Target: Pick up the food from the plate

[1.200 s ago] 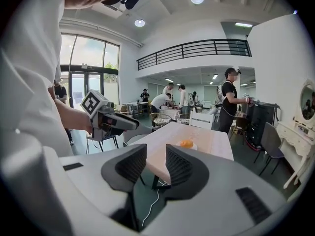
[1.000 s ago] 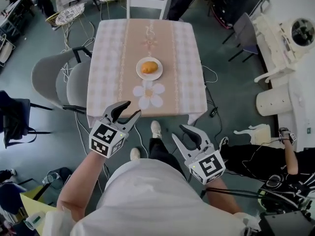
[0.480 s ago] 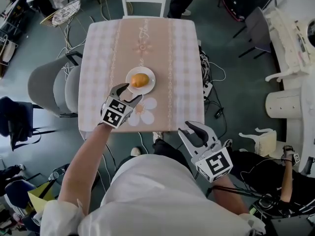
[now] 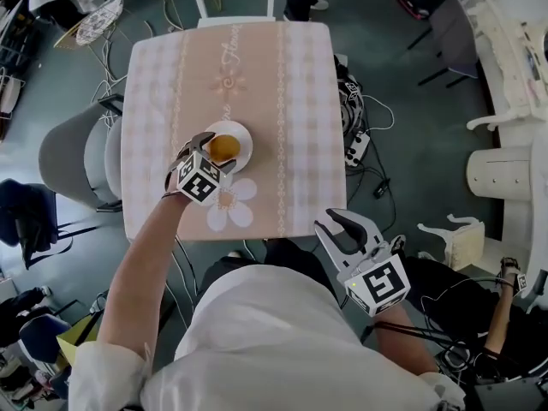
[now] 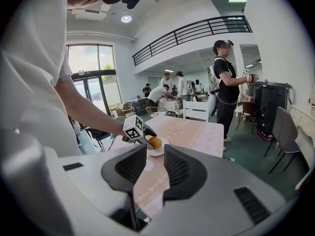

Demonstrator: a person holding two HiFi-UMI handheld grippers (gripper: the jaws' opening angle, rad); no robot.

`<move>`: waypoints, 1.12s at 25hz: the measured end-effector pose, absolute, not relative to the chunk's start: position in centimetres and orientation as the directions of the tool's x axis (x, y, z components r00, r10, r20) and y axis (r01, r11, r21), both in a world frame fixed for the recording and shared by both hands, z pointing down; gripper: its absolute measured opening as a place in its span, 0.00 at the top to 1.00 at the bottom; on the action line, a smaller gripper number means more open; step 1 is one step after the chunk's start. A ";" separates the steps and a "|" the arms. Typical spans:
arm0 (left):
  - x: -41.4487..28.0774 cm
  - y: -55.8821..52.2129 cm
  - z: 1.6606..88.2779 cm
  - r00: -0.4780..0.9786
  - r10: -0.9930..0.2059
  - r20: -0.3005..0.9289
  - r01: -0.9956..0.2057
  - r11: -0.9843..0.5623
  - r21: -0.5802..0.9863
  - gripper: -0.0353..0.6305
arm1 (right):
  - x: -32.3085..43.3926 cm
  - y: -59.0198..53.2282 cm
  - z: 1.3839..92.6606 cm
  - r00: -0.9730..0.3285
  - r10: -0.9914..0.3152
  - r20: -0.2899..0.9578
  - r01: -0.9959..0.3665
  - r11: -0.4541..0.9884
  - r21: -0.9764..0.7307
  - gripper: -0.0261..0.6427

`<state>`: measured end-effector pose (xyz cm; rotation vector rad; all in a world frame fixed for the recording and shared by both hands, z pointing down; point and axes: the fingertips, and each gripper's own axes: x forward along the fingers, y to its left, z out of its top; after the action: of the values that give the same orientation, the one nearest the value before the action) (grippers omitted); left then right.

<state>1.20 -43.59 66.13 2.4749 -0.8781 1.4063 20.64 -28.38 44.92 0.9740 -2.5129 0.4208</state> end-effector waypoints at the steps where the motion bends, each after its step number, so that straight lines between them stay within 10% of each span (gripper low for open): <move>1: 1.3 -43.6 66.6 0.375 -0.400 0.836 -0.549 -0.822 -0.147 0.40 | 20.9 -28.6 45.0 -0.669 -0.570 0.477 -0.695 0.707 -0.131 0.78; 28: -1.7 -38.1 55.2 0.523 -0.549 0.652 -0.764 -0.642 0.071 0.40 | 14.5 -28.0 46.1 -0.756 -0.455 0.470 -0.574 0.806 -0.142 0.78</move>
<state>-1.69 -38.15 55.21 2.4176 -1.0873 0.8535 14.46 -28.00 46.09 0.7718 -2.5737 0.3897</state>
